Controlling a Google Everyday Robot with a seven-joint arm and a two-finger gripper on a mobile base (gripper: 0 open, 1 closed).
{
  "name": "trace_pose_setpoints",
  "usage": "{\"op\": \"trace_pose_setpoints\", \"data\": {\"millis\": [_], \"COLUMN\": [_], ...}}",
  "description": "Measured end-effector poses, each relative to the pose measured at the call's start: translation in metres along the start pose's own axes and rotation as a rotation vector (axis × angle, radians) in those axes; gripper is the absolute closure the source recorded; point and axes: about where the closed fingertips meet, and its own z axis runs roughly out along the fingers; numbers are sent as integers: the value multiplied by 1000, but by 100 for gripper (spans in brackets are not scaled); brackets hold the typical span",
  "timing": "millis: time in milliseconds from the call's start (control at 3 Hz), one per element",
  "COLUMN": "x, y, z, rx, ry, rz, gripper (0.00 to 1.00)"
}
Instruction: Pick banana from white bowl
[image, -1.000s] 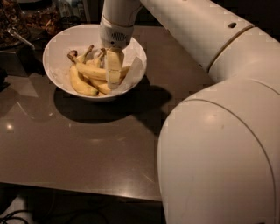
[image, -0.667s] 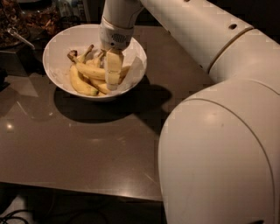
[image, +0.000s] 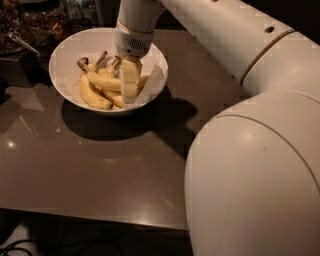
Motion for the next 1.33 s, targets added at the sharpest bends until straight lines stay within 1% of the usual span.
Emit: {"op": "trace_pose_setpoints", "data": {"millis": [333,667,1000,1333], "x": [1,3,4,2], "y": [1,1,0,-3], "z": [-7,-12,-14,-19], "rx": [40,62,61,62], "ry": [10,11,7,13], "rz": [11,27,35,31], "gripper": [9,17,26,26]}}
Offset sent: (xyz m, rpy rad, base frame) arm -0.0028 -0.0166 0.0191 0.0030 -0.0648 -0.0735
